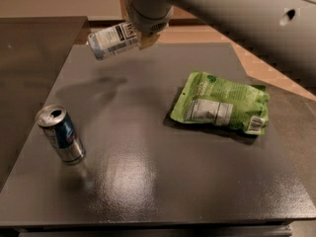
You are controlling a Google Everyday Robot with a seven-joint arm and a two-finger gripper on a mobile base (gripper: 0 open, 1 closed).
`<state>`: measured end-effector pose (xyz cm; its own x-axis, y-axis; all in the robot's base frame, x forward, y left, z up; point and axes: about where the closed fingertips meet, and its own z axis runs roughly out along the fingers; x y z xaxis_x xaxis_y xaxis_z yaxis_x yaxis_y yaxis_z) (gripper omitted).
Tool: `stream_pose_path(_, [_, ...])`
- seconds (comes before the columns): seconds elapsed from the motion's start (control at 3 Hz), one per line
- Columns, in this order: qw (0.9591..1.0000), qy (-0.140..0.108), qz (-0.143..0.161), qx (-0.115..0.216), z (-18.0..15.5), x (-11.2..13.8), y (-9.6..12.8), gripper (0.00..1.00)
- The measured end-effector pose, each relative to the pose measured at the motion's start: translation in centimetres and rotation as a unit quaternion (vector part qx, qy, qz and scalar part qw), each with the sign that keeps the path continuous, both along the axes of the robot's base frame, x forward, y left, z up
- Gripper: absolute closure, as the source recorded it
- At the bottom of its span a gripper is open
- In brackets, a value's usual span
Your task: Place blue plastic bottle upright
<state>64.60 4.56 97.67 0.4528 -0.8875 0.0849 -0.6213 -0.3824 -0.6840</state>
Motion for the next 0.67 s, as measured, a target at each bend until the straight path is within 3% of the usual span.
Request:
stream_pose_path(0.33, [0.9924,-0.087,0.069,-0.053,0.63,-0.83,-0.05,1.0])
stream_pose_path(0.67, [0.974,-0.172,0.111,-0.097,0.9,-1.09,-0.09,1.0])
